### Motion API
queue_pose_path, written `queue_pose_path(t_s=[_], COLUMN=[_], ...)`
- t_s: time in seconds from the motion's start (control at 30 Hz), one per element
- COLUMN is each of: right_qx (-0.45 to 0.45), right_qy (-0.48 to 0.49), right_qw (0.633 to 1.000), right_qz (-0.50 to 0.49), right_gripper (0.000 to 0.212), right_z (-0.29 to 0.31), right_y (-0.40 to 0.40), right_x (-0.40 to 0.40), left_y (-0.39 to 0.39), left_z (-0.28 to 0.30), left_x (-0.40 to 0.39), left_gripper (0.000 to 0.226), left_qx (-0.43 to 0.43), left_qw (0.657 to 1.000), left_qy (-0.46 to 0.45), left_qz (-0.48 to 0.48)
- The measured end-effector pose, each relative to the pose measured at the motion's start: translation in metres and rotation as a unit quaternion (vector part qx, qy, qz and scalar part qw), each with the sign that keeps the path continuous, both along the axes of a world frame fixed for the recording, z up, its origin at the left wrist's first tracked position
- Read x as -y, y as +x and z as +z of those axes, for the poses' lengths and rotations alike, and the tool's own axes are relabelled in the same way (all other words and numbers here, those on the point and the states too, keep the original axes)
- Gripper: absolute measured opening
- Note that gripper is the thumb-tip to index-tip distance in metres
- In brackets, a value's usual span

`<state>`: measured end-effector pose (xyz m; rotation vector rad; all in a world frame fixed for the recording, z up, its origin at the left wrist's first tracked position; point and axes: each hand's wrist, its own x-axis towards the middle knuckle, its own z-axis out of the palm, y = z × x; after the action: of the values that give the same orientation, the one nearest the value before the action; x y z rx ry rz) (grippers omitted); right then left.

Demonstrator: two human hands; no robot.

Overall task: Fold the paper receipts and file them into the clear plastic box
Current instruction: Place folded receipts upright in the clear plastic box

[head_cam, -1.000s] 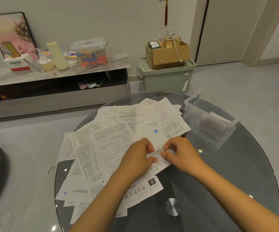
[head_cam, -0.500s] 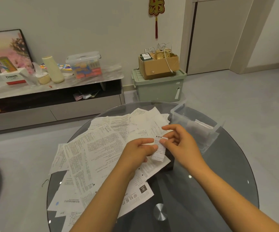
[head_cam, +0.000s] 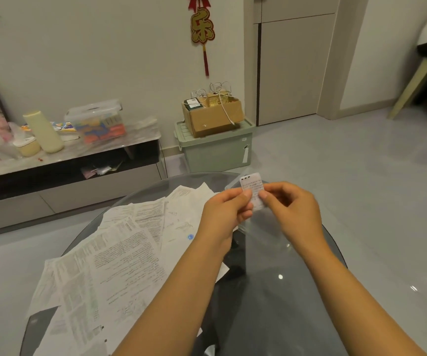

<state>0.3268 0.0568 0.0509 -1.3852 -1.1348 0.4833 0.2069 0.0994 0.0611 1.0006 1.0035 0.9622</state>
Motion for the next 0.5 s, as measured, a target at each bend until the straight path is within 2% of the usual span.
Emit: queue_pose_path(t_s=[0.1,0.2,0.3,0.4,0.43,0.5], right_qx=[0.035,0.098,0.163,0.225,0.237,0.263], right_qy=[0.008,0.007,-0.019,-0.038,-0.043,-0.053], right_qw=[0.998,0.987,0.971,0.955,0.952,0.944], right_qz=[-0.056,-0.13,-0.172,-0.188,-0.191,-0.192], right_gripper=[0.009,0.006,0.01,0.011,0.011,0.012], right_z=[0.003,0.002,-0.007,-0.017,-0.018,-0.019], right_y=[0.018,0.038,0.054,0.06,0.06,0.059], right_x=[-0.006,-0.014,-0.023,-0.03,-0.031,-0.033], left_y=[0.017,0.03,0.038,0.041,0.043,0.047], left_z=[0.005,0.005,-0.004,-0.012,-0.013,-0.012], left_x=[-0.007,-0.014,-0.024,-0.035,-0.037,-0.042], left_gripper=[0.017,0.02,0.026,0.033,0.037,0.053], left_qx=[-0.045,-0.185,-0.336,-0.469,-0.487,-0.501], left_qw=[0.998,0.966,0.878,0.759,0.735,0.713], left_qy=[0.048,0.178,0.33,0.425,0.437,0.435], left_qz=[-0.012,-0.038,-0.086,-0.153,-0.179,-0.229])
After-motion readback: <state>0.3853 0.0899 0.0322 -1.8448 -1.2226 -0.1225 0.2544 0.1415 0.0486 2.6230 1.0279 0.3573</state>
